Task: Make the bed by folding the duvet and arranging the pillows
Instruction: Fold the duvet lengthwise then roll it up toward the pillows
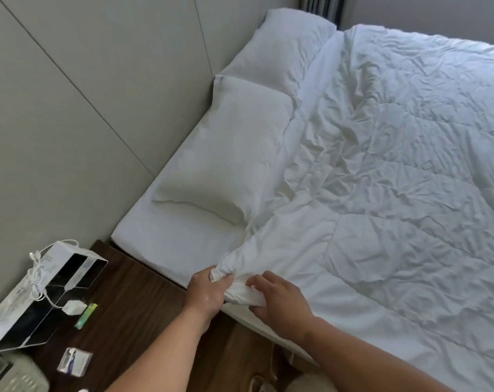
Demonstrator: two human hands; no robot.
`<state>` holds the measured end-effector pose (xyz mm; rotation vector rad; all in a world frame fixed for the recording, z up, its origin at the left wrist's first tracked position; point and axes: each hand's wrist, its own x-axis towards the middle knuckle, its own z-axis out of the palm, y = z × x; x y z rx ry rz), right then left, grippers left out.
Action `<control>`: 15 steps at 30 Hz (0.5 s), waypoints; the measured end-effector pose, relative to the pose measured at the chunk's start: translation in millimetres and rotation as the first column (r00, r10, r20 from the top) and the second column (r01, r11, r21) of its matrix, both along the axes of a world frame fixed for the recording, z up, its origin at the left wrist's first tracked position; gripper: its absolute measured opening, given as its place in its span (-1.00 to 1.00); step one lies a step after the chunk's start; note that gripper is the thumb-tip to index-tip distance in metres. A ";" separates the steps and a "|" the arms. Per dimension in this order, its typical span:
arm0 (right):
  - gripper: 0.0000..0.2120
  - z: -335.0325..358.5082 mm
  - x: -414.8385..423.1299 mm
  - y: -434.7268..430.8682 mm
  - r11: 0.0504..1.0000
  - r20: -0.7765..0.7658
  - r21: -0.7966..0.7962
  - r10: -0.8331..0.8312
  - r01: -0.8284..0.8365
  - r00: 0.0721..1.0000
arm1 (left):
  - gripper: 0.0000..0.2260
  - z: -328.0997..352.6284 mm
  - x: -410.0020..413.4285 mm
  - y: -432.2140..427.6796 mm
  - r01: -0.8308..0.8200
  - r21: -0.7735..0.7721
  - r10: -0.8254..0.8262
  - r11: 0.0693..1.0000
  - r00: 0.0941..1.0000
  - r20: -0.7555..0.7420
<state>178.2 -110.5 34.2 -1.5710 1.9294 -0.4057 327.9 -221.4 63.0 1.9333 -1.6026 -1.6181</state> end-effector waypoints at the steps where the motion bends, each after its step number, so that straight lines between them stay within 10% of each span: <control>1: -0.58 -13.4 0.6 -7.0 0.999 0.009 0.032 0.014 -0.015 1.000 | -0.94 -13.4 1.5 -8.3 0.023 0.017 -0.023 1.000 0.999 0.038; 15: -0.66 -186.6 26.0 -65.0 0.932 0.068 0.354 -0.110 0.079 0.992 | -0.89 -202.5 1.8 -117.8 0.578 0.216 -0.617 0.787 0.734 0.284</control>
